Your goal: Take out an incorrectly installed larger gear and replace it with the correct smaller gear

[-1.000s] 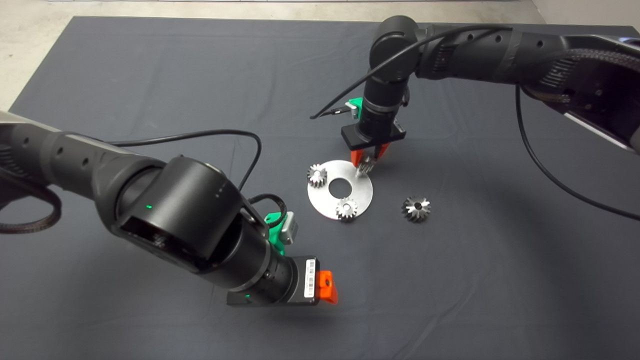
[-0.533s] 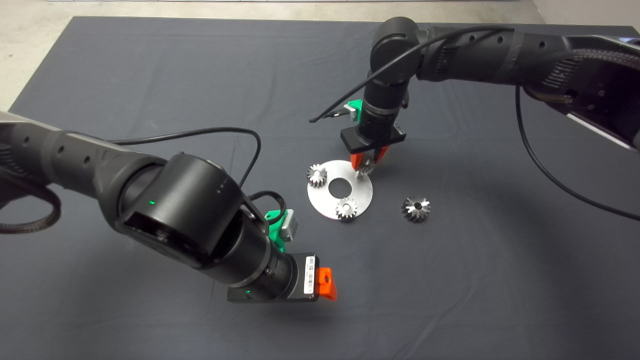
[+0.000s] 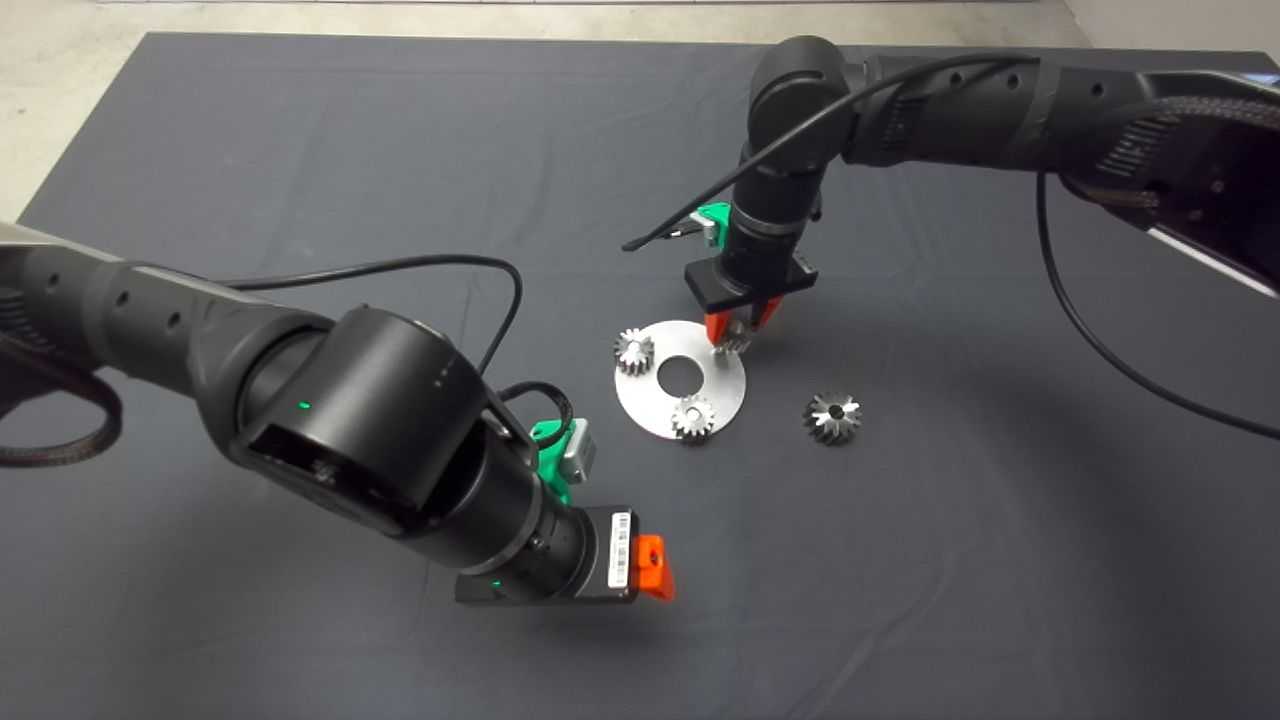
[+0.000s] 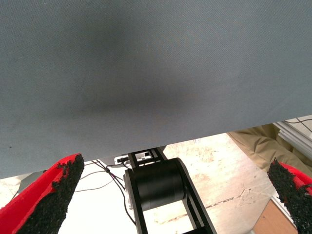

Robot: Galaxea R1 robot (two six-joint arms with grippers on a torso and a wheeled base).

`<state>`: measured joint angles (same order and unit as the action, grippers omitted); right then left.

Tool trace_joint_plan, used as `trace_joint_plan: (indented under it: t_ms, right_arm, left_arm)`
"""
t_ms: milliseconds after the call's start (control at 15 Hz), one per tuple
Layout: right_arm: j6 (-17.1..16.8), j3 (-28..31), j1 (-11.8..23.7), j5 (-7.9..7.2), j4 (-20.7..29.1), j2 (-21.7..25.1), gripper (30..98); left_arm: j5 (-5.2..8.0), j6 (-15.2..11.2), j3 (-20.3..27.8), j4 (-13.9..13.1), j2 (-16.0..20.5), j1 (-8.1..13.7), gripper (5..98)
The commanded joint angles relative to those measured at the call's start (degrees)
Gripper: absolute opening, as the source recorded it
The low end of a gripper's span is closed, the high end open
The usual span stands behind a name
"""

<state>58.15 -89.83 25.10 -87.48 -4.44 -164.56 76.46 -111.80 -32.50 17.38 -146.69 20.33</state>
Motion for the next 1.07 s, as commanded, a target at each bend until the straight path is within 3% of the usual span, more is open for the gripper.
trace_joint_plan:
  t_ms: [0,1000]
  right_arm:
    - [-0.84,-2.26,1.59,-7.35,0.92,0.07,41.6]
    - [0.03,-0.86,1.49,-7.35,1.1,-1.38,41.6]
  left_arm:
    - [-0.17,0.0,0.17,-0.51,-0.05,0.94,97.9]
    - [-0.08,0.0,0.31,-0.51,0.12,0.94,97.8]
